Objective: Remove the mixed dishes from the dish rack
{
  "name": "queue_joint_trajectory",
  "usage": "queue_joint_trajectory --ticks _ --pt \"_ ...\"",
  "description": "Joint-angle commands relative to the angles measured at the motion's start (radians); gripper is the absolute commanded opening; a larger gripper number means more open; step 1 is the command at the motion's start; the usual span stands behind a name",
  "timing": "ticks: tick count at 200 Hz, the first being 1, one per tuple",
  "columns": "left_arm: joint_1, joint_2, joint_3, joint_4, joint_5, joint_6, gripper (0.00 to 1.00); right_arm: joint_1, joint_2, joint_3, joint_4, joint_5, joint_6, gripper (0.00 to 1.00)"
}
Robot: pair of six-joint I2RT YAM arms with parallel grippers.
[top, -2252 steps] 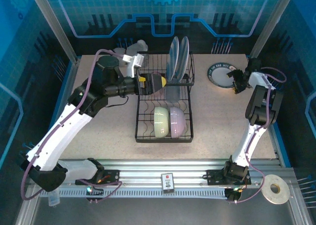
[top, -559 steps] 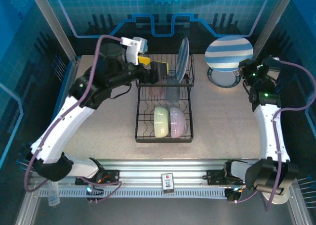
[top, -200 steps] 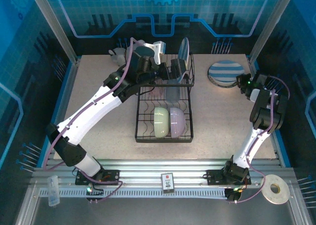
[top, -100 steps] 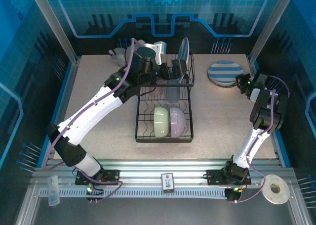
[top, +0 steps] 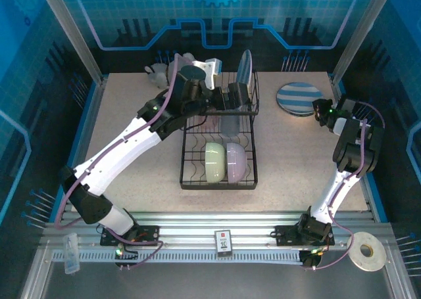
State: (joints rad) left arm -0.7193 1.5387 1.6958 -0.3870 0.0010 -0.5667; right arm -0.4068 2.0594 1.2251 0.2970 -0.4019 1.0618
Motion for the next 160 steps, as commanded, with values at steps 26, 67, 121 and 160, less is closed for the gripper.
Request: queue_joint_trajectory --ticks 26,67,121,160 --pt "-0.007 -0.049 0.002 0.043 0.170 0.072 0.99 -0.013 -0.024 0.043 -0.100 -0.029 -0.037 0.45" --pt "-0.007 -0.003 0.056 -0.013 0.180 0.088 0.99 -0.013 -0.040 0.102 -0.255 -0.023 -0.077 0.75" --pt "-0.011 0.047 0.106 -0.044 0.190 0.106 0.99 -0.008 -0.041 0.192 -0.485 0.018 -0.136 0.83" --pt "-0.012 0.043 0.104 -0.065 0.179 0.124 0.99 0.014 -0.018 0.284 -0.619 0.054 -0.189 0.83"
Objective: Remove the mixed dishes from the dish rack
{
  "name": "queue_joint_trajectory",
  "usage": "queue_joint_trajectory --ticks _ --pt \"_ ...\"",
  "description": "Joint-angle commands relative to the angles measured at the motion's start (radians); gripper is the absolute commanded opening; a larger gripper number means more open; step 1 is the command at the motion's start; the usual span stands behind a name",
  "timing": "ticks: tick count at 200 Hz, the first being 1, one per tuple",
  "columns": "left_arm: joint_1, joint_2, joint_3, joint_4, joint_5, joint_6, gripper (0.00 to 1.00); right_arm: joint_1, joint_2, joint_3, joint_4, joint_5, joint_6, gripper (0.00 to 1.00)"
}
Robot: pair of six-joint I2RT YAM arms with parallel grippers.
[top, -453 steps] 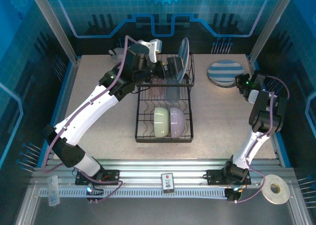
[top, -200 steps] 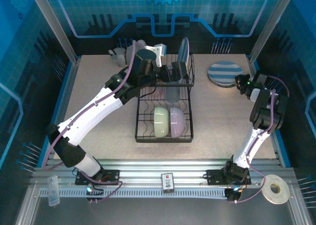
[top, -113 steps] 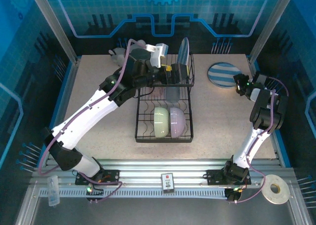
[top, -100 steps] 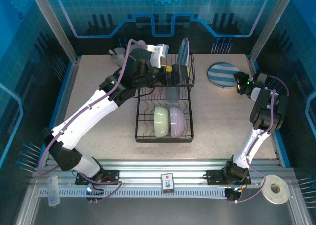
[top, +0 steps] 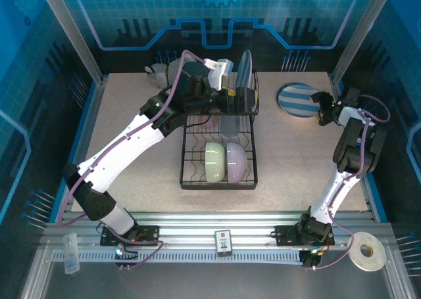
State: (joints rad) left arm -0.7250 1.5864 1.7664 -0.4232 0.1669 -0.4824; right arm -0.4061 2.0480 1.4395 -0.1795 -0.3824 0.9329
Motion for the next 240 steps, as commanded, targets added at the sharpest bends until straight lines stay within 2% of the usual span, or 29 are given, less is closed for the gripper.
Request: queue_joint_trajectory --ticks 1,83,115,177,240 --pt "-0.007 -0.005 0.033 -0.029 0.013 0.040 0.99 0.012 -0.006 0.072 -0.144 0.035 -0.061 0.83" --pt "-0.005 -0.046 -0.005 -0.033 -0.029 0.047 0.99 0.074 0.129 0.289 -0.297 0.030 -0.085 0.82" --pt "-0.006 -0.062 -0.032 -0.022 -0.041 0.038 0.99 0.087 0.147 0.320 -0.340 0.045 -0.092 0.82" --pt "-0.007 -0.048 -0.020 -0.049 -0.059 0.050 0.99 0.085 0.111 0.334 -0.451 0.139 -0.184 0.83" --pt "-0.036 0.064 0.127 -0.159 -0.099 0.132 0.99 0.113 -0.018 0.281 -0.405 0.171 -0.171 0.84"
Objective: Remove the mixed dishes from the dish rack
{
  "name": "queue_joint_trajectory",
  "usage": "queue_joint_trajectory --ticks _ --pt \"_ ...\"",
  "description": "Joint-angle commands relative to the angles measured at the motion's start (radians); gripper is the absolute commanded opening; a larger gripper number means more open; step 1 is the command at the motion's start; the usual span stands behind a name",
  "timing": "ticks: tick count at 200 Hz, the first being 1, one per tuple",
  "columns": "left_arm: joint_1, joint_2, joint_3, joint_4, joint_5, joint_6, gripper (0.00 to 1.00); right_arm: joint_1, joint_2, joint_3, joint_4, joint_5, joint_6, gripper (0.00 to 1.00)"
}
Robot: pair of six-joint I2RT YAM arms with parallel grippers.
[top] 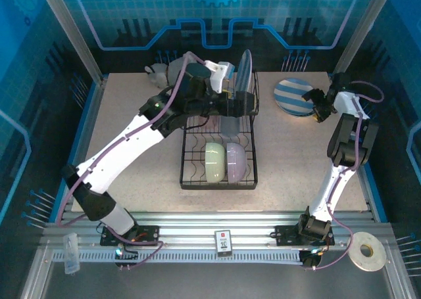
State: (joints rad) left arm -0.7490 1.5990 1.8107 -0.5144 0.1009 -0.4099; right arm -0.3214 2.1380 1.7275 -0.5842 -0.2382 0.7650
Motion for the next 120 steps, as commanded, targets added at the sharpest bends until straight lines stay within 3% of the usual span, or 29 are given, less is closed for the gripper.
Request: queue_joint_trajectory --ticks 1,48,80,120 --pt "-0.012 0.054 0.085 -0.070 -0.034 0.061 0.99 0.028 -0.108 -0.007 0.000 0.026 -0.003 0.84" --pt "-0.020 0.198 0.275 -0.185 -0.112 0.106 0.98 0.089 -0.222 -0.028 0.024 0.035 0.020 0.84" --pt "-0.021 0.298 0.422 -0.286 -0.218 0.122 0.89 0.102 -0.321 -0.141 0.139 -0.035 0.071 0.85" --pt "-0.022 0.350 0.478 -0.287 -0.264 0.146 0.77 0.141 -0.397 -0.218 0.156 -0.065 0.083 0.85"
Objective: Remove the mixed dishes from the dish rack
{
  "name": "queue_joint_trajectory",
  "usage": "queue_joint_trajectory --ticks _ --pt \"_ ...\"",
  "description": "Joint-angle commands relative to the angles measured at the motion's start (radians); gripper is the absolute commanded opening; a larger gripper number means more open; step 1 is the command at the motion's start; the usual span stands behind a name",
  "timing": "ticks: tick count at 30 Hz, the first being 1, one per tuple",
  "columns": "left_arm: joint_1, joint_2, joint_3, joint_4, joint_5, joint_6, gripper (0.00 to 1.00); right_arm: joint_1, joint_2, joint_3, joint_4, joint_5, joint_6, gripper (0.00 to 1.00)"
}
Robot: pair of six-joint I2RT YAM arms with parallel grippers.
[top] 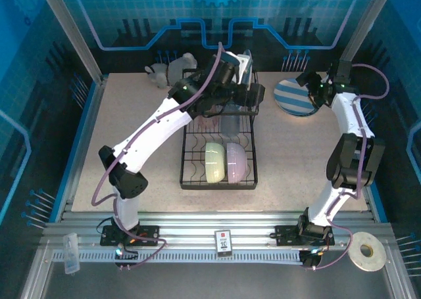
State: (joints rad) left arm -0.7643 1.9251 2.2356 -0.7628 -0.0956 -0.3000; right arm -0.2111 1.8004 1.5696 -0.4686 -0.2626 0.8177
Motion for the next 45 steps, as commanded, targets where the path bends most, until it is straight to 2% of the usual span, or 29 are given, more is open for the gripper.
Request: queue_joint_trajectory --ticks 1,4,13,15,18,21,27,35,40,45 --pt "-0.006 0.025 0.054 -0.038 -0.069 0.035 0.76 0.031 -0.064 -0.066 0.046 -0.040 0.033 0.85" --pt "-0.006 0.045 0.074 -0.043 -0.097 0.044 0.70 0.035 -0.139 -0.162 0.119 -0.047 0.058 0.86" --pt "-0.004 0.070 0.089 -0.037 -0.134 0.065 0.48 0.070 -0.315 -0.285 0.164 -0.078 0.071 0.89" --pt "-0.005 0.077 0.099 -0.045 -0.137 0.070 0.44 0.079 -0.356 -0.322 0.231 -0.104 0.083 0.91" --pt "-0.006 0.080 0.102 -0.050 -0.138 0.075 0.38 0.089 -0.410 -0.370 0.337 -0.153 0.107 1.00" --pt "-0.006 0.083 0.103 -0.049 -0.140 0.083 0.32 0.103 -0.464 -0.398 0.402 -0.171 0.112 1.00" --pt "-0.005 0.100 0.101 -0.056 -0.148 0.101 0.23 0.117 -0.572 -0.422 0.503 -0.194 0.120 1.00" --pt "-0.004 0.107 0.100 -0.047 -0.151 0.087 0.12 0.128 -0.657 -0.413 0.550 -0.238 0.146 1.00" --pt "-0.004 0.098 0.102 -0.061 -0.147 0.073 0.01 0.130 -0.696 -0.410 0.568 -0.262 0.144 1.00" --pt "-0.004 0.064 0.074 -0.064 -0.159 0.059 0.00 0.130 -0.710 -0.405 0.559 -0.265 0.138 1.00"
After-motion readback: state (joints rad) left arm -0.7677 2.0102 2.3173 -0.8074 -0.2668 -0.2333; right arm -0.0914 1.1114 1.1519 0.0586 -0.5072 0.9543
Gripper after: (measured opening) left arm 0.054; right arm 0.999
